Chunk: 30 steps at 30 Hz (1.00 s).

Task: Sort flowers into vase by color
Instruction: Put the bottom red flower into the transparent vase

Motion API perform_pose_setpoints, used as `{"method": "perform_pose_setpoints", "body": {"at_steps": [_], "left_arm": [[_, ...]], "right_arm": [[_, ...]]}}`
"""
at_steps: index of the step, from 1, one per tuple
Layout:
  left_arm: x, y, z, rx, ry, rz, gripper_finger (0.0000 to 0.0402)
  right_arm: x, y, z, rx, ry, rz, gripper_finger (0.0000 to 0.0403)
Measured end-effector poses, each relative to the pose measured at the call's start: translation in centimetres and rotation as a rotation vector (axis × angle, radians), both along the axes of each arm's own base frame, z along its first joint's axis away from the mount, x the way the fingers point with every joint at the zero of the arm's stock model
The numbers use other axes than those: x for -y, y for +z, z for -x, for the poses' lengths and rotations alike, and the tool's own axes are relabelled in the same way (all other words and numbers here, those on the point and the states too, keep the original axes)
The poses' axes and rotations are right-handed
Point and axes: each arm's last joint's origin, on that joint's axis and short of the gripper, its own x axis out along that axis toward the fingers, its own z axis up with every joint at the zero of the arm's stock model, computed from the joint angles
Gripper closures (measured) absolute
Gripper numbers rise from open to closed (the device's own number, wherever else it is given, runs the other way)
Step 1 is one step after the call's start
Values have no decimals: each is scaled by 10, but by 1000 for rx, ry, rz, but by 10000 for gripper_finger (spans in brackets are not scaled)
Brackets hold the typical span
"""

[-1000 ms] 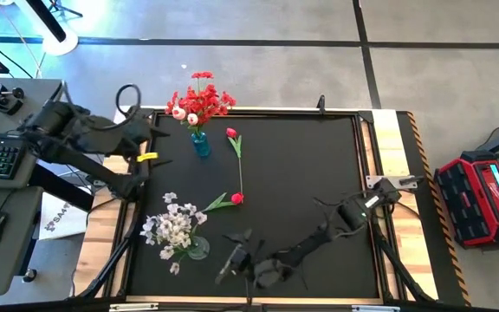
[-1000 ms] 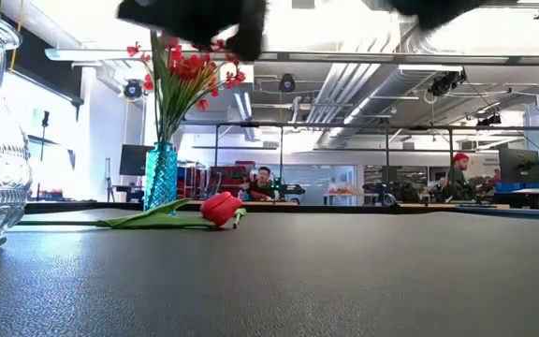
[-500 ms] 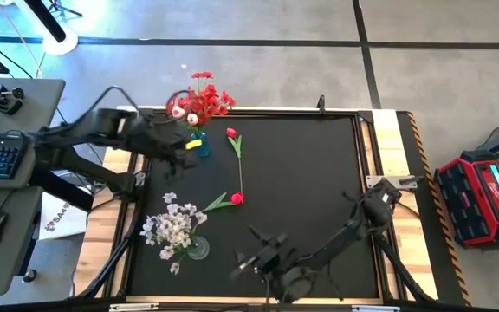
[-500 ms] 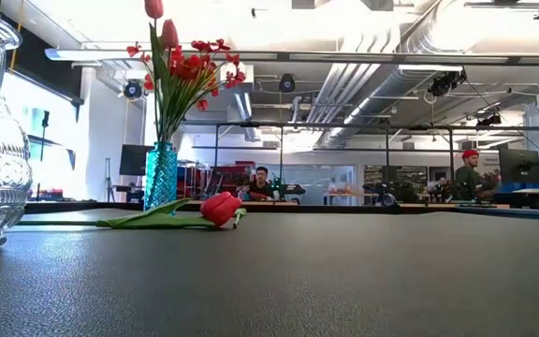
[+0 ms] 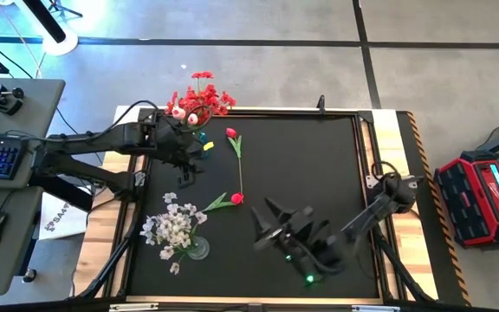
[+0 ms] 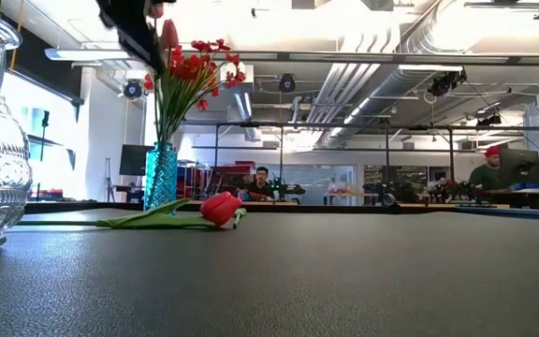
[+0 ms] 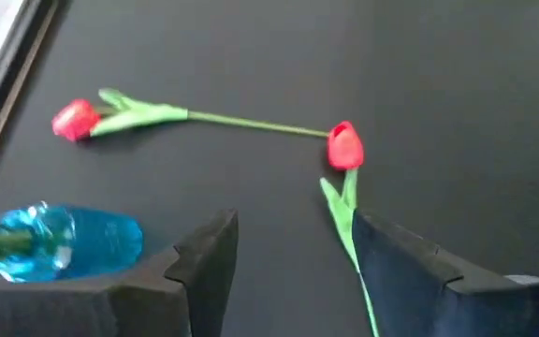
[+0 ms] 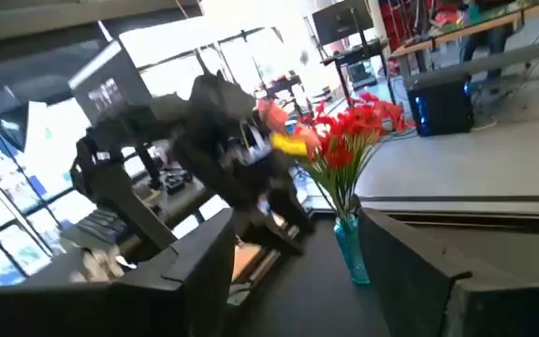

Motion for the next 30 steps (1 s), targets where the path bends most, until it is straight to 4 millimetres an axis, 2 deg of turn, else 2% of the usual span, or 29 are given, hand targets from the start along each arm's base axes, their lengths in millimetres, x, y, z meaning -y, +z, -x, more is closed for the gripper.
{"method": "perform_pose_setpoints", "body": {"at_steps": [7, 19, 22, 30], "left_arm": [[-9, -39, 15, -8, 23, 66, 207], [-4, -98, 39, -46, 19, 105, 207], [-3, -103, 39, 8, 13, 126, 207], [-3, -108, 36, 6, 14, 130, 207]], "right_arm": [[16, 31, 19, 9, -1, -8, 199], [72, 34, -12, -262, -157, 179, 199], [86, 37, -16, -263, -192, 172, 199], [115, 36, -29, -315, -269, 191, 199]]}}
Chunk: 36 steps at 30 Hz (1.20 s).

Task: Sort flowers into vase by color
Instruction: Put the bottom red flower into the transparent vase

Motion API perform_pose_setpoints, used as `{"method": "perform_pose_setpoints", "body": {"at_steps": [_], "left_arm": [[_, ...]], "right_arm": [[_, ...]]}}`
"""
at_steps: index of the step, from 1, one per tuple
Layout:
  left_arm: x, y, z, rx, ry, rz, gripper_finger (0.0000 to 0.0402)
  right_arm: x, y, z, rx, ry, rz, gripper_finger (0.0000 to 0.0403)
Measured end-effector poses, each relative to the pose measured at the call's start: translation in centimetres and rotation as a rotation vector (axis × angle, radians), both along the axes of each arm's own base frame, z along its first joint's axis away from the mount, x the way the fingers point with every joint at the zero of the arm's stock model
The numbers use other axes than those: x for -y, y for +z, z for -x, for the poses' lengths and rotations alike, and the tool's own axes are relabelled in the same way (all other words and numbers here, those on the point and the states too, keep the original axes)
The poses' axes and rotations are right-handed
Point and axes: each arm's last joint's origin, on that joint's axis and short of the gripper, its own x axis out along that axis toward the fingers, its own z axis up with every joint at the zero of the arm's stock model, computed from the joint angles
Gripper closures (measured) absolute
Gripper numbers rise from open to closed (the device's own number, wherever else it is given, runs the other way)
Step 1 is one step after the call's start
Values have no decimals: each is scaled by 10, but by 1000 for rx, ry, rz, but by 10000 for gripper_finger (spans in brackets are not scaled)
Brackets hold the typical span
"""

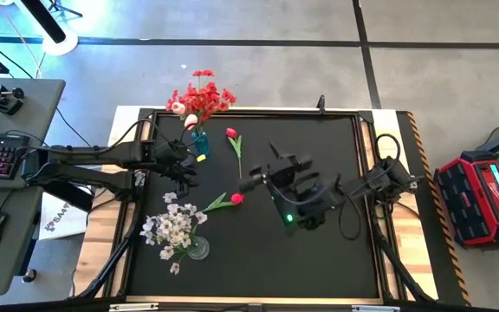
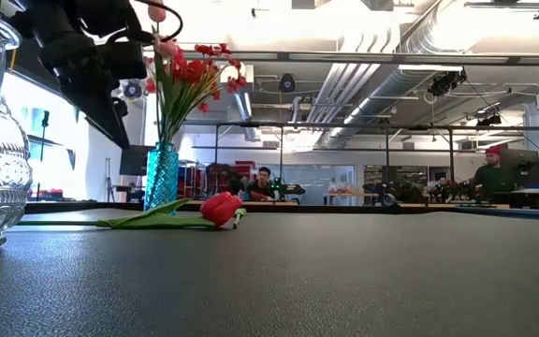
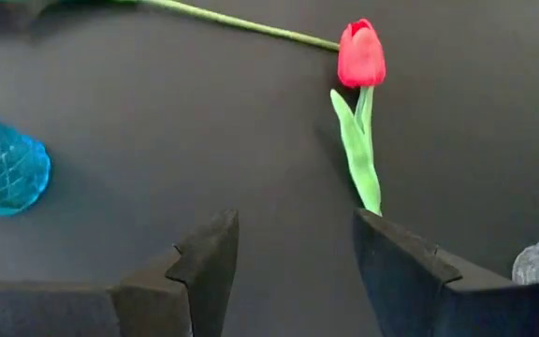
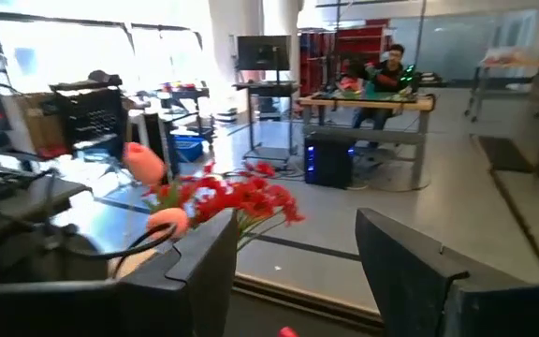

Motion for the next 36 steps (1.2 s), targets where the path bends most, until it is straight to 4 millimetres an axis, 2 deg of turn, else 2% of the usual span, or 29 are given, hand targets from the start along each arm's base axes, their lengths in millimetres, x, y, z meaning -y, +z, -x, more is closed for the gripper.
{"method": "perform_pose_setpoints", "body": {"at_steps": [3, 9, 12, 16, 19, 21, 23, 25, 27, 31, 36], "left_arm": [[-1, -1, -5, 23, 1, -5, 207], [-2, -1, -11, 51, 46, 18, 207], [-2, -1, -11, 57, 54, 41, 207], [2, -1, -12, 61, 25, 69, 207], [4, 0, -12, 65, 7, 77, 207], [5, 0, -13, 69, -2, 78, 207], [6, 0, -13, 70, -7, 80, 207], [8, 1, -14, 72, -15, 80, 207], [10, 1, -14, 70, -27, 81, 207], [16, 0, -15, 77, -15, 111, 207], [23, -9, -15, 76, 62, 152, 207]], "right_arm": [[15, 0, -5, -57, -40, 24, 199], [36, 0, -11, -4, -81, 18, 199], [30, 2, -10, -35, -40, 73, 199], [14, 15, -3, -103, 103, 283, 199], [7, 27, 2, -119, 239, 394, 199], [11, 34, 6, -82, 395, 405, 199], [24, 43, 12, 12, 647, 354, 201], [44, 50, 16, 125, 900, 213, 207], [63, 50, 17, 177, 1047, 48, 215], [88, 35, 12, 176, 1083, -245, 231], [98, 10, 11, 85, 971, -535, 248]]}}
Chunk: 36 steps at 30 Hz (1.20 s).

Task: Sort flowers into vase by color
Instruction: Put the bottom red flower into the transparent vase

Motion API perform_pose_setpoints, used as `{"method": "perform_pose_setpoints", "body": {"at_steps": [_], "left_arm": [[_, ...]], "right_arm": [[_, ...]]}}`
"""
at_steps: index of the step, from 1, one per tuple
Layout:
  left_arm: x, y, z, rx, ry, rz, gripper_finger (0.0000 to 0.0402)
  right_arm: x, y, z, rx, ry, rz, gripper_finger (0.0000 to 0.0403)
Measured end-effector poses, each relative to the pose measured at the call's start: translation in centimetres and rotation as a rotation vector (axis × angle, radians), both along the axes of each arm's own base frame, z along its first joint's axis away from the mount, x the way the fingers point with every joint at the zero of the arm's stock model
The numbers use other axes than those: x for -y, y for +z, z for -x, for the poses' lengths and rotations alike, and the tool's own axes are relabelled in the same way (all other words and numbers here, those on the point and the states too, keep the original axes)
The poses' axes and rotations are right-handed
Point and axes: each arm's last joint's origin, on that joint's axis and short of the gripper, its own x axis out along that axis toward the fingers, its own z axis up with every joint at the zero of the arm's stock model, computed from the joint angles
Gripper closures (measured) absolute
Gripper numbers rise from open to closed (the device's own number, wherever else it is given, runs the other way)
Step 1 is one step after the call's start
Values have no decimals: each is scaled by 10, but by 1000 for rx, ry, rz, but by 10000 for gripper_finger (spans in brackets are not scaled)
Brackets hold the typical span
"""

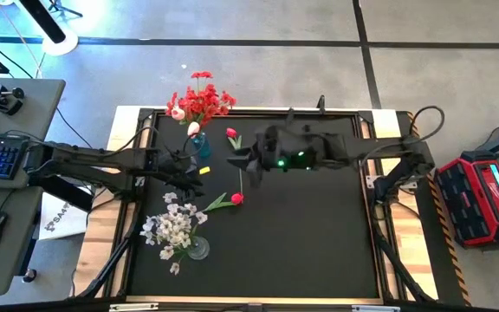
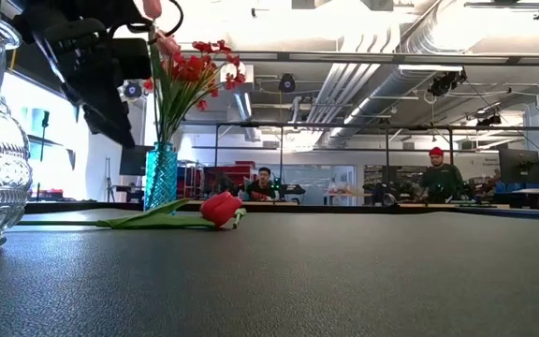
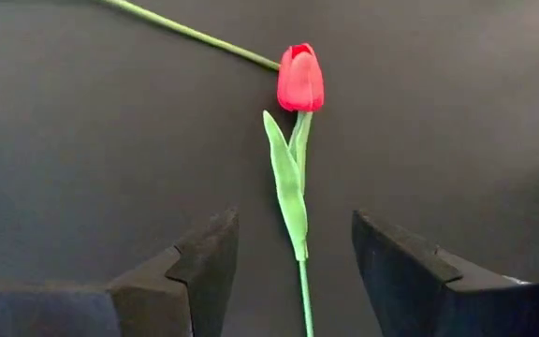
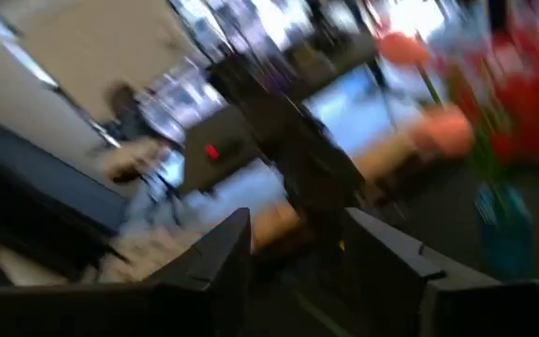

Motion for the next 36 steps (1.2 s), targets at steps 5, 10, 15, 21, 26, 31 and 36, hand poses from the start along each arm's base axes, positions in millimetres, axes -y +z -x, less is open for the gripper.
{"method": "perform_pose_setpoints", "body": {"at_steps": [5, 10, 15, 21, 26, 31, 36], "left_arm": [[10, -10, 1, 0, -8, 19, 207], [20, -23, 5, -2, -38, 13, 207], [29, -41, 12, -25, -53, 36, 207], [36, -56, 22, -77, -75, 22, 207], [45, -61, 25, -60, -119, 26, 207], [54, -68, 26, -1, -107, -7, 207], [57, -75, 25, -16, -77, -98, 207]], "right_arm": [[-6, -20, 2, -128, -49, -82, 258], [-16, -24, 3, -158, -34, -95, 259], [-23, -24, 4, -164, -23, -94, 259], [-30, -27, 6, -187, -29, -88, 259], [-32, -27, 7, -192, -26, -90, 259], [-32, -27, 7, -192, -30, -107, 259], [-35, -28, 8, -194, -28, -115, 259]]}}
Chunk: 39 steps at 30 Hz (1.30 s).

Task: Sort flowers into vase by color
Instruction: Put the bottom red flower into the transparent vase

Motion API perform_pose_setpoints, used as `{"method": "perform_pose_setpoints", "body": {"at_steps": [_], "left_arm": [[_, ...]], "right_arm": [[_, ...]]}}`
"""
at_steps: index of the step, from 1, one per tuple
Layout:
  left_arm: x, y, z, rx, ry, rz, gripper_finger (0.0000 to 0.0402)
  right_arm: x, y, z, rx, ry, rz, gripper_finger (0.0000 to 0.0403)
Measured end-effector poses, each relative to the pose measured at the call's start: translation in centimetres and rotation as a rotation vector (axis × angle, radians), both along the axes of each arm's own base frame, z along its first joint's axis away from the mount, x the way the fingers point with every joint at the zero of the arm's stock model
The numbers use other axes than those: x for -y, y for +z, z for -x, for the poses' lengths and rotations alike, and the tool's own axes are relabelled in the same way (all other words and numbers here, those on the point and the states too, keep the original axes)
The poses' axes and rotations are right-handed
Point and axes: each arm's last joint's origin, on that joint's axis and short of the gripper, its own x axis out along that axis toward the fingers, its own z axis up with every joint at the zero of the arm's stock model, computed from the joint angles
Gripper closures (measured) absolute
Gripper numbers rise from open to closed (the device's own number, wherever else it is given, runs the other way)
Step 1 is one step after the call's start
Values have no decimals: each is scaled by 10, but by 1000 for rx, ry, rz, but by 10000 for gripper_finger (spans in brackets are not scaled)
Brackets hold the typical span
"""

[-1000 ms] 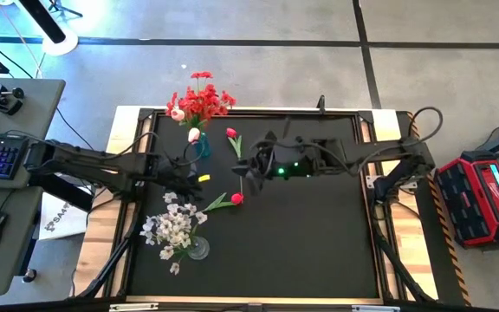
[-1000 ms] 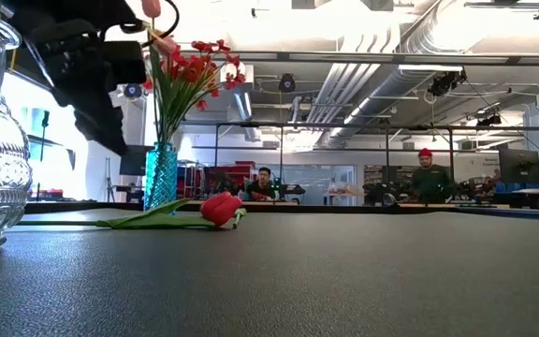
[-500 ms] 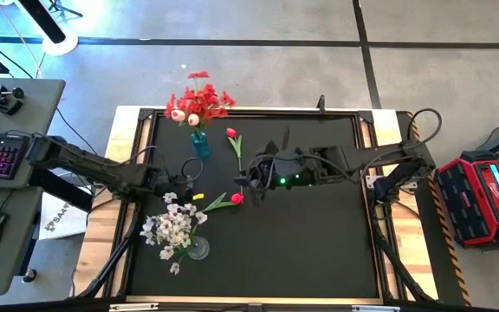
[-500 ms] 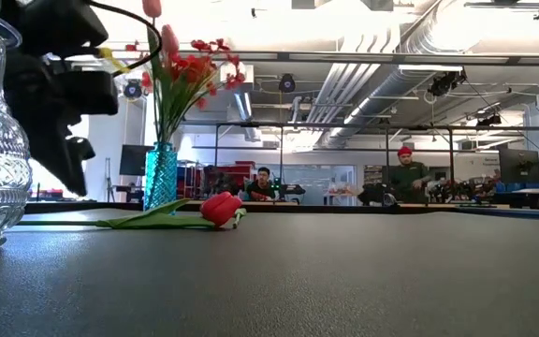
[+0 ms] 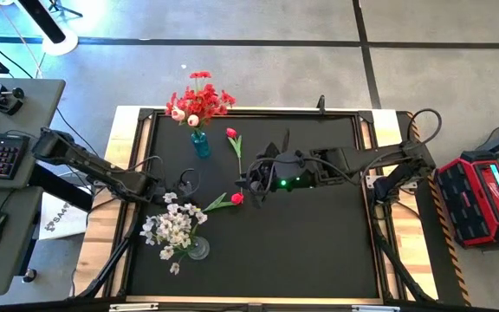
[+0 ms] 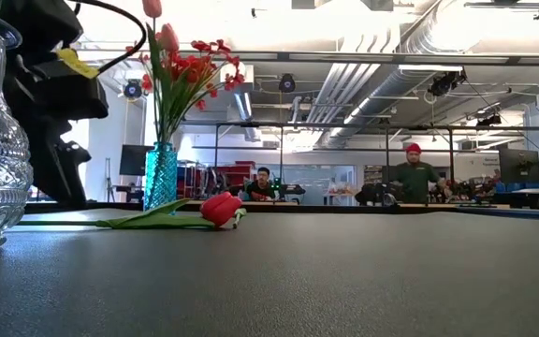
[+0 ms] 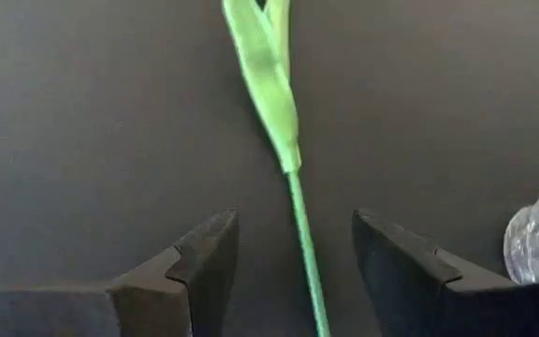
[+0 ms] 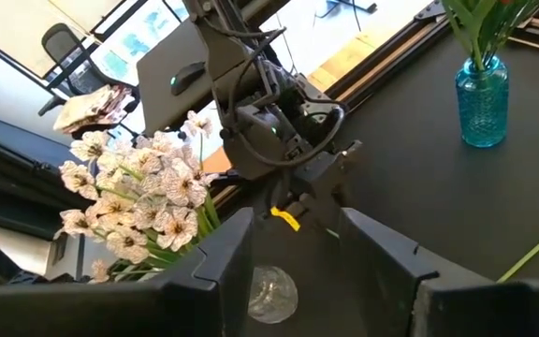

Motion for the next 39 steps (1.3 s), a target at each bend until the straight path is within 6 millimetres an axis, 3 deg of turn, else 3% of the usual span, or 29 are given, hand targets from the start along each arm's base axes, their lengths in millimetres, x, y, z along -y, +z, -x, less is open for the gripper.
{"method": "perform_pose_setpoints", "body": {"at_steps": [13, 17, 22, 27, 33, 39], "left_arm": [[15, -22, -12, -46, 4, -3, 213], [14, -27, -12, -70, 38, -26, 249], [13, -30, -12, -77, 54, -48, 324], [12, -24, -11, -50, 60, -40, 393], [11, -15, -7, -15, 56, -18, 397], [9, 6, -4, 120, 97, 11, 400]], "right_arm": [[-4, 0, 1, 3, -7, -41, 259], [-5, 0, 1, 3, -8, -44, 259], [-5, 0, 1, 3, -15, -58, 259], [-5, 0, 1, 4, -18, -64, 259], [-4, 0, 1, 7, -38, -55, 259], [-4, 0, 1, 9, -45, -51, 259]]}}
